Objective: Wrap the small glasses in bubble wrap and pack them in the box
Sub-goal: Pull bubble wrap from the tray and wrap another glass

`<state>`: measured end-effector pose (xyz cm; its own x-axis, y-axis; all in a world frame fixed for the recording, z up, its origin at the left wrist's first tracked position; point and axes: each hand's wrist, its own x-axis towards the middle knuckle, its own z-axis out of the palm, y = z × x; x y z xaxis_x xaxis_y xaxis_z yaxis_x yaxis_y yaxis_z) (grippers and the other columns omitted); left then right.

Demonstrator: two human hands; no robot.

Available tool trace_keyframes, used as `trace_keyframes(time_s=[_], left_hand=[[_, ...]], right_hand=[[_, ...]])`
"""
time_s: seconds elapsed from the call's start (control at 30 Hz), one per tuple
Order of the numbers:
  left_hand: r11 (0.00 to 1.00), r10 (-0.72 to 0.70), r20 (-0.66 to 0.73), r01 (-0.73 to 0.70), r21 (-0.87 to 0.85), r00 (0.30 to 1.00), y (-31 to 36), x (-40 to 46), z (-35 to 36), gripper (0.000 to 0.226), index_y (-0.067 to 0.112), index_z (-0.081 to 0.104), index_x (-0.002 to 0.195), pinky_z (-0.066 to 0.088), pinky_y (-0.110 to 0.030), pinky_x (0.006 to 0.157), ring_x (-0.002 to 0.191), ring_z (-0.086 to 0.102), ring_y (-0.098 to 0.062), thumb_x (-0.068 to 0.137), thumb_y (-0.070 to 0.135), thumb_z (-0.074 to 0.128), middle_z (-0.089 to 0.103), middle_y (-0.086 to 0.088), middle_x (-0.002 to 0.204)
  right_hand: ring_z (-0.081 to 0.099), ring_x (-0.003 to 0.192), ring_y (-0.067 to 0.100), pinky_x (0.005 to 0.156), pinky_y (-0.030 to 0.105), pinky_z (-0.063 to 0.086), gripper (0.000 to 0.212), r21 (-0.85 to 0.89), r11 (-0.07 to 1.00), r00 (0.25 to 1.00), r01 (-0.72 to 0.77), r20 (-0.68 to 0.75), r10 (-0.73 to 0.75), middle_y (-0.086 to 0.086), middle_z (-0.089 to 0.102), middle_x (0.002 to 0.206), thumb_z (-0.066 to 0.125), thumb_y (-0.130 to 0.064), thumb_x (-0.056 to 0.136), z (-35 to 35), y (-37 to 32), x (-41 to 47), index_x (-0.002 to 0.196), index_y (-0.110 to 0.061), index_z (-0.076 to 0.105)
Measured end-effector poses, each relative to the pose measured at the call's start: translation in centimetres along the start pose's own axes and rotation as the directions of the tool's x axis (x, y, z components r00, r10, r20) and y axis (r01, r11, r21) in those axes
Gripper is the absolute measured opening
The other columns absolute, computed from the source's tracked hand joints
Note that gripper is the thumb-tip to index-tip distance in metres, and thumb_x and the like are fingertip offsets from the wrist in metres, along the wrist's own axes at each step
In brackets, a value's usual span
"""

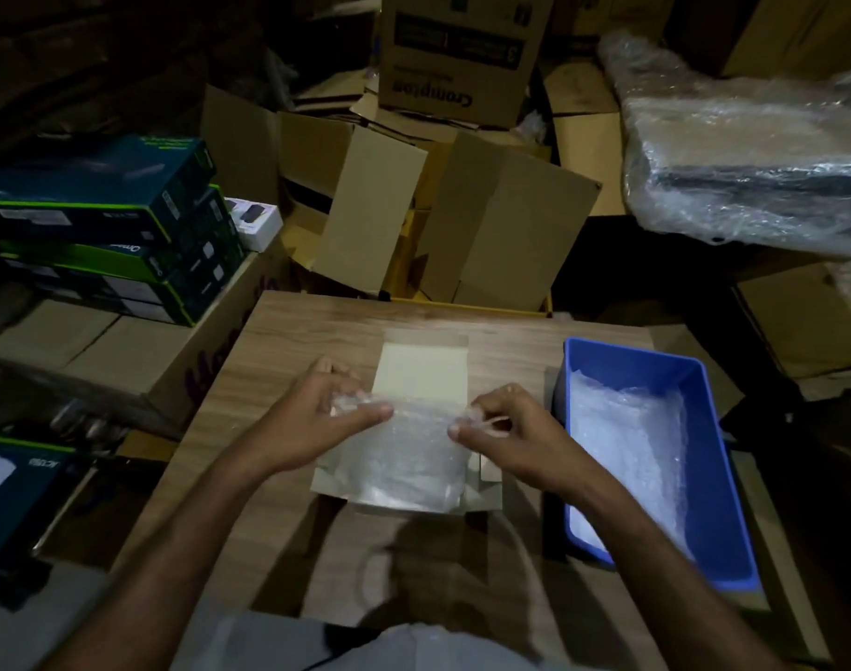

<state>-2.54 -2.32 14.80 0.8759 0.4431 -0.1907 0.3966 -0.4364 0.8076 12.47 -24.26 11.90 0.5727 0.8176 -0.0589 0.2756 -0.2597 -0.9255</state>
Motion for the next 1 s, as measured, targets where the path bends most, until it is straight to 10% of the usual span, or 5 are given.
trace_keyframes(time_s=[0.2, 0.43, 0.6, 0.77, 1.0], left_hand=[[0.927, -0.054, 0.176, 0.115, -0.356, 0.983, -1.3, 0.5, 2.0, 0.034, 0.012, 0.066, 0.117, 0.061, -0.040, 0.089, 0.105, 0.073, -0.025, 0.086, 0.018, 0.078, 0.077, -0.003, 0.108], [0.824, -0.277, -0.173, 0.142, -0.548, 0.945, -2.5, 0.5, 5.9, 0.053, 0.021, 0.055, 0.128, 0.054, -0.042, 0.097, 0.109, 0.067, -0.023, 0.086, 0.047, 0.075, 0.068, -0.006, 0.124], [0.782, -0.197, -0.056, 0.123, -0.611, 0.979, -3.2, -0.4, 6.1, 0.094, 0.041, 0.019, 0.157, 0.039, -0.036, 0.107, 0.136, 0.030, -0.009, 0.087, 0.015, 0.077, 0.026, 0.017, 0.145], [0.873, -0.015, 0.055, 0.040, -0.486, 0.998, -4.7, -0.5, 5.1, 0.079, 0.032, 0.058, 0.138, 0.041, -0.035, 0.113, 0.139, 0.043, -0.001, 0.071, 0.000, 0.086, 0.052, 0.012, 0.147], [0.990, 0.093, -0.018, -0.090, 0.111, 0.996, -5.2, 0.0, 5.1, 0.028, 0.029, 0.074, 0.108, 0.051, -0.011, 0.077, 0.100, 0.056, 0.000, 0.083, 0.021, 0.082, 0.049, 0.007, 0.116]], right_hand=[[0.073, 0.097, 0.026, 0.084, 0.036, 0.059, 0.038, 0.536, 0.834, 0.964, -0.130, -0.127, 0.232, 0.015, 0.075, 0.107, 0.065, -0.035, 0.097, 0.8, -0.3, 1.4, 0.117, -0.003, 0.064], [0.074, 0.100, 0.016, 0.072, 0.030, 0.062, 0.089, 0.506, 0.849, 0.962, -0.155, -0.116, 0.245, 0.010, 0.065, 0.125, 0.079, -0.005, 0.084, 4.3, 2.8, -1.1, 0.152, -0.033, 0.029], [0.064, 0.122, 0.020, 0.091, 0.040, 0.059, 0.075, 0.396, 0.918, 0.972, 0.005, -0.217, 0.088, 0.001, 0.059, 0.138, 0.071, -0.003, 0.091, 4.5, 4.1, -0.7, 0.151, -0.035, 0.038], [0.066, 0.118, 0.012, 0.096, 0.029, 0.057, 0.065, 0.281, 0.958, 0.982, -0.048, -0.163, 0.097, -0.001, 0.062, 0.136, 0.084, -0.001, 0.079, 4.1, 5.5, -0.9, 0.136, -0.022, 0.061], [0.058, 0.097, 0.005, 0.090, 0.025, 0.056, 0.048, -0.172, 0.983, 0.986, -0.056, -0.166, 0.027, -0.012, 0.056, 0.105, 0.084, -0.023, 0.080, 4.0, 4.7, -0.9, 0.125, -0.024, 0.069]])
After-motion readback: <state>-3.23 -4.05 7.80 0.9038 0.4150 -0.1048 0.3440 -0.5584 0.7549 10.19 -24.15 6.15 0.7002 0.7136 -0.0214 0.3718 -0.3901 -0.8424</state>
